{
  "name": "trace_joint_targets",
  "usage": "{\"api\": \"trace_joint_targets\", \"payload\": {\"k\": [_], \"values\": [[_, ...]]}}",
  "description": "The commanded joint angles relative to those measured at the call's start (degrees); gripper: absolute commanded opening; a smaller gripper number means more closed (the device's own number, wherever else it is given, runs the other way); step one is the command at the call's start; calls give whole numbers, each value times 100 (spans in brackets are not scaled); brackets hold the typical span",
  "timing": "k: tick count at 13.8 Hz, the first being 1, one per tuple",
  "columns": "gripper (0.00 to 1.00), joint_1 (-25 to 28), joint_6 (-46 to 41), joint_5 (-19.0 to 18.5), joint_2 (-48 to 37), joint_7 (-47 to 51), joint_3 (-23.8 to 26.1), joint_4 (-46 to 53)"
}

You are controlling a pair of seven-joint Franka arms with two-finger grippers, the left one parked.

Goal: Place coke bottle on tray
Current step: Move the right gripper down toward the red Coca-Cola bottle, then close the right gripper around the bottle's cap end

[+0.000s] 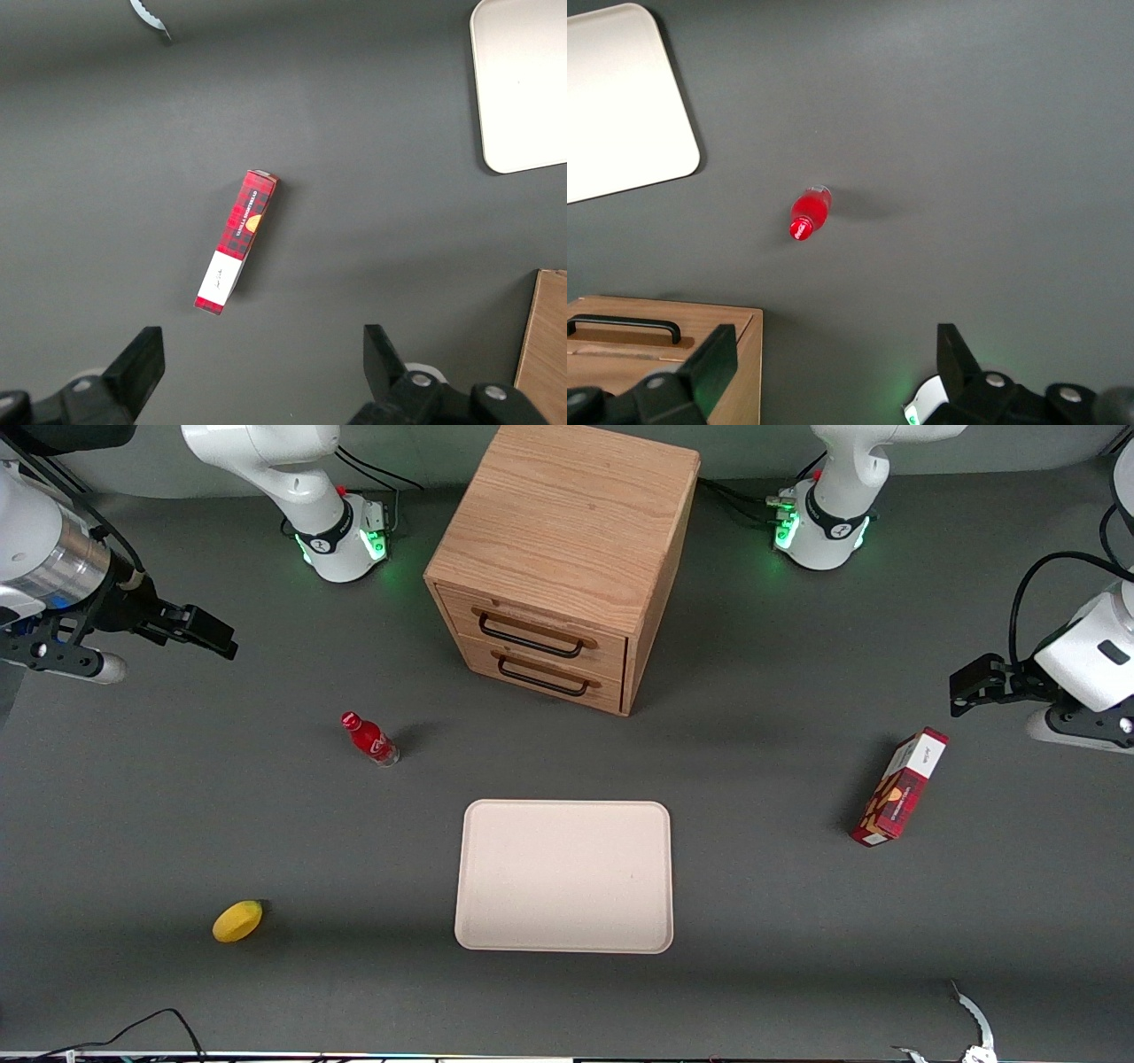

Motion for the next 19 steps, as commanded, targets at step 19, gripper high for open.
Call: {"api": "trace_joint_targets", "payload": {"k": [19], "values": [[91, 124, 5009, 36, 459, 620, 734, -4060]]}}
